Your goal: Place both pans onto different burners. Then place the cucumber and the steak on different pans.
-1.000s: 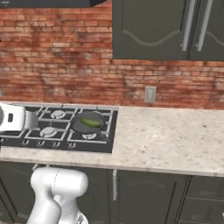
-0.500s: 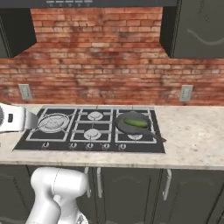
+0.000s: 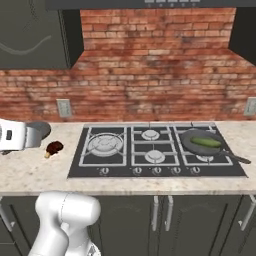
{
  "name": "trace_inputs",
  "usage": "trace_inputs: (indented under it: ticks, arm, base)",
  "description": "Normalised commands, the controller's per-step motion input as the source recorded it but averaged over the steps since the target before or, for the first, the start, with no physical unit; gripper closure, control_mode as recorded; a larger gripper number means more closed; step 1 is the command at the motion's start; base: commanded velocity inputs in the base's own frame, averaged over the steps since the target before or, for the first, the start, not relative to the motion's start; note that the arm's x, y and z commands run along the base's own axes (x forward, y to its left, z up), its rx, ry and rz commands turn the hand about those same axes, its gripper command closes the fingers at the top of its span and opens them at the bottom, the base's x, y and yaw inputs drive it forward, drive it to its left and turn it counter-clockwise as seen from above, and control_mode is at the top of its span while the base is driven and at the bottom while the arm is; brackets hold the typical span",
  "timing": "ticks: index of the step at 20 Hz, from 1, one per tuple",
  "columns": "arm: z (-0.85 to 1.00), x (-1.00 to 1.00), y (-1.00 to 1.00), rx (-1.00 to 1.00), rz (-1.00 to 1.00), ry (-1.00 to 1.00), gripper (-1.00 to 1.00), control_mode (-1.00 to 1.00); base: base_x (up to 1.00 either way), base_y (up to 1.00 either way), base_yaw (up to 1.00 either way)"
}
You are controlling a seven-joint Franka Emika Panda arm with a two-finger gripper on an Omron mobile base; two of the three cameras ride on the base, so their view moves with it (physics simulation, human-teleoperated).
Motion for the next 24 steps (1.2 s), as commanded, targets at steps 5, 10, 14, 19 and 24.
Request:
trace_inputs:
  ticks: [5, 10, 14, 19, 24]
  arm:
    - [0.0, 0.0, 0.0, 0.0, 0.0, 0.0, -1.0, 1.0]
    - [0.0, 0.0, 0.0, 0.0, 0.0, 0.0, -1.0, 1.0]
    - [0.0, 0.0, 0.0, 0.0, 0.0, 0.0, -1.0, 1.0]
    - [0.0, 0.0, 0.36, -0.01, -0.01, 0.02, -1.0, -1.0]
    - [-0.08, 0.0, 0.48, 0.01, -0.03, 0.05, -1.0, -1.0]
  base:
    - [0.11, 0.31, -0.01]
    - [0.08, 0.22, 0.0]
    - [0.0, 0.26, 0.0]
    - [0.0, 0.0, 0.0]
    - [0.0, 0.0, 0.0]
